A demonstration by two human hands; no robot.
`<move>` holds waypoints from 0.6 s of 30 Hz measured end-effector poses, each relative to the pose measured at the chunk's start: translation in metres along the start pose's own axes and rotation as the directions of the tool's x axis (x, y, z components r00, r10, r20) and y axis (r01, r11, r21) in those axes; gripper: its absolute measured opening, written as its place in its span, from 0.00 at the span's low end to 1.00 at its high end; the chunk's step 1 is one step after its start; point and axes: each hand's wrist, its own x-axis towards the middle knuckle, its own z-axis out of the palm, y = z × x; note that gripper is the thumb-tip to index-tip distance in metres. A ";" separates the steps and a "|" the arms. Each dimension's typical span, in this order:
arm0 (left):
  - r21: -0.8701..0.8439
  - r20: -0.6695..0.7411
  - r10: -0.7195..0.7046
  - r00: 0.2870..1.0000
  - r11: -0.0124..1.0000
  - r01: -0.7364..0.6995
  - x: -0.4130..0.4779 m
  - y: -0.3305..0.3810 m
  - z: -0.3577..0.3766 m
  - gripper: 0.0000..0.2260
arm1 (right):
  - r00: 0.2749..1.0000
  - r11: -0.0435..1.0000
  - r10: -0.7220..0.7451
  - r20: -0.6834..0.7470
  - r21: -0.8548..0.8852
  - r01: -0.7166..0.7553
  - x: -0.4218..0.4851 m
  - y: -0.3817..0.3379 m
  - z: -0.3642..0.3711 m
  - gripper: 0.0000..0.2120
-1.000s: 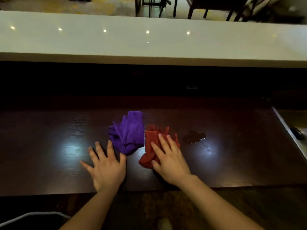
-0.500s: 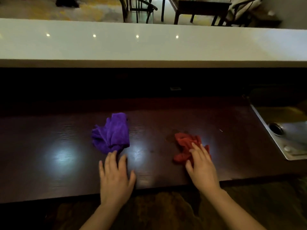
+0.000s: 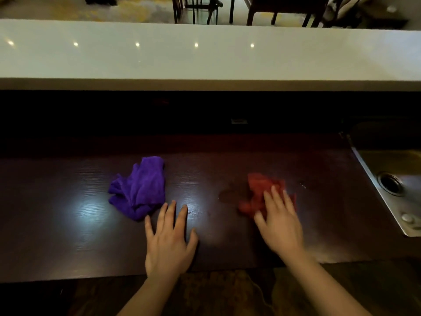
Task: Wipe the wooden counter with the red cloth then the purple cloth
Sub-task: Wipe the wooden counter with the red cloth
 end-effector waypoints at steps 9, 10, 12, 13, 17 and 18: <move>0.004 -0.029 -0.008 1.000 1.000 0.008 0.000 0.001 -0.004 0.28 | 0.972 0.971 -0.237 -0.007 0.016 0.237 -0.011 -0.008 0.018 0.27; 0.005 -0.029 -0.004 1.000 1.000 0.005 0.000 0.001 -0.003 0.28 | 0.957 0.957 -0.289 0.017 0.003 0.289 -0.031 -0.002 0.021 0.27; 0.004 -0.033 -0.006 0.999 1.000 0.006 0.001 0.001 -0.002 0.27 | 0.934 0.935 -0.353 0.053 -0.032 0.354 -0.044 0.008 0.021 0.27; 0.005 -0.036 -0.007 0.999 1.000 0.007 0.000 0.000 -0.002 0.27 | 0.934 0.934 -0.353 0.059 -0.036 0.356 -0.038 0.009 0.019 0.27; 0.014 -0.045 -0.006 0.999 1.000 0.007 0.000 0.000 0.001 0.27 | 0.985 0.983 -0.174 0.017 0.057 0.173 0.022 -0.020 0.010 0.26; 0.014 -0.049 -0.005 0.999 1.000 0.006 0.000 -0.001 0.001 0.27 | 0.993 0.990 -0.113 0.020 0.084 0.110 0.032 -0.029 0.011 0.26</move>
